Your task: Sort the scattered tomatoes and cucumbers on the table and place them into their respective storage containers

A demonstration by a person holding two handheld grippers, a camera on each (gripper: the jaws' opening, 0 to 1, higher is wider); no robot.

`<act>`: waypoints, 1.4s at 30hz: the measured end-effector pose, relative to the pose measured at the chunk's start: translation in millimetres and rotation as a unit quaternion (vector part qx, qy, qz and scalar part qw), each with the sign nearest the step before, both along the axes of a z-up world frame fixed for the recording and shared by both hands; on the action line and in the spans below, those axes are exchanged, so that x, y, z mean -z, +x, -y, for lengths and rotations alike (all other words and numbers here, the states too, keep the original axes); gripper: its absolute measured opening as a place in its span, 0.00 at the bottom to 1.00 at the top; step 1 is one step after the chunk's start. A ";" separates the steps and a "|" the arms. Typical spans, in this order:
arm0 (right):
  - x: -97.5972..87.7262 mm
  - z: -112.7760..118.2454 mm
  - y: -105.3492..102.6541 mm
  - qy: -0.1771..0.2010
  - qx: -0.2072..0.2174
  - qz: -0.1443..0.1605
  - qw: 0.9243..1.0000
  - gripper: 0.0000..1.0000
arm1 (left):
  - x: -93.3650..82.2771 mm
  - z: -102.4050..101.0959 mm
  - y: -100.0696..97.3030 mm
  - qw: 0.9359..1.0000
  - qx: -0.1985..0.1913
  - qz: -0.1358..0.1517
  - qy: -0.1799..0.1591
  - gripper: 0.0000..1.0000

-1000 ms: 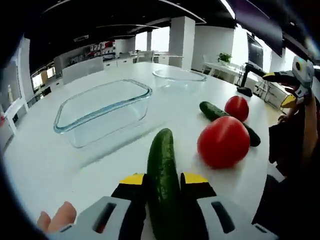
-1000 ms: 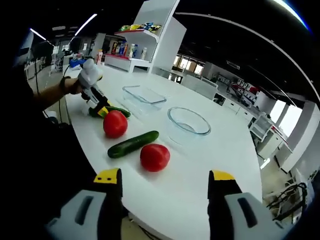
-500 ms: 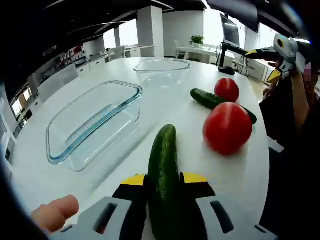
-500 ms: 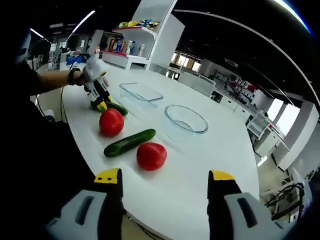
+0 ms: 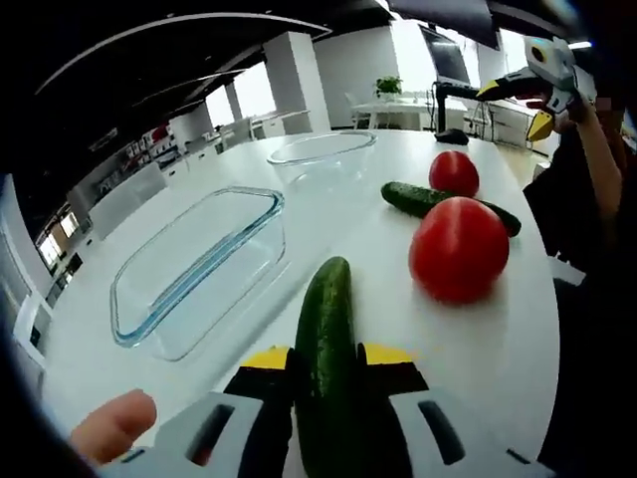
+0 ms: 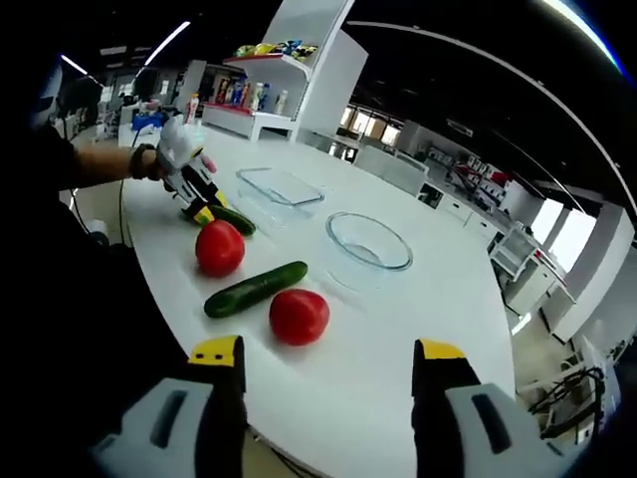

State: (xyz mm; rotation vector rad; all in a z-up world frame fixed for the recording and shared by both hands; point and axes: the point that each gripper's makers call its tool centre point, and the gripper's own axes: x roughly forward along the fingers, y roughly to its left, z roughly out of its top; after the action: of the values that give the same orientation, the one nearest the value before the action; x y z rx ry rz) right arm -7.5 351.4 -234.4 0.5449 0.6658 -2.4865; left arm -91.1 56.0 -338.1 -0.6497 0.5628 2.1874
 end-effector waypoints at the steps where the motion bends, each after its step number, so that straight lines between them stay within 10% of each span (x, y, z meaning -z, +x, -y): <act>1: 1.1 0.3 -0.1 -0.001 0.000 0.001 1.000 0.65 | -0.6 -0.6 0.0 1.000 0.007 -0.001 -0.001 0.24; 38: -7.3 0.6 2.4 0.005 -0.007 -0.012 1.000 0.65 | -32.6 3.0 -0.4 0.997 0.025 -0.057 0.052 0.24; 42: -5.9 0.6 1.9 0.005 -0.007 -0.013 1.000 0.65 | -2.0 6.3 3.6 0.999 0.027 -0.003 0.024 0.24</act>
State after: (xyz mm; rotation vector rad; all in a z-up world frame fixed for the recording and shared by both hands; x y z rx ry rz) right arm -5.6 350.8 -228.5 0.5121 0.6907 -2.4819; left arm -87.5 49.7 -336.1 -0.5974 0.5236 2.1466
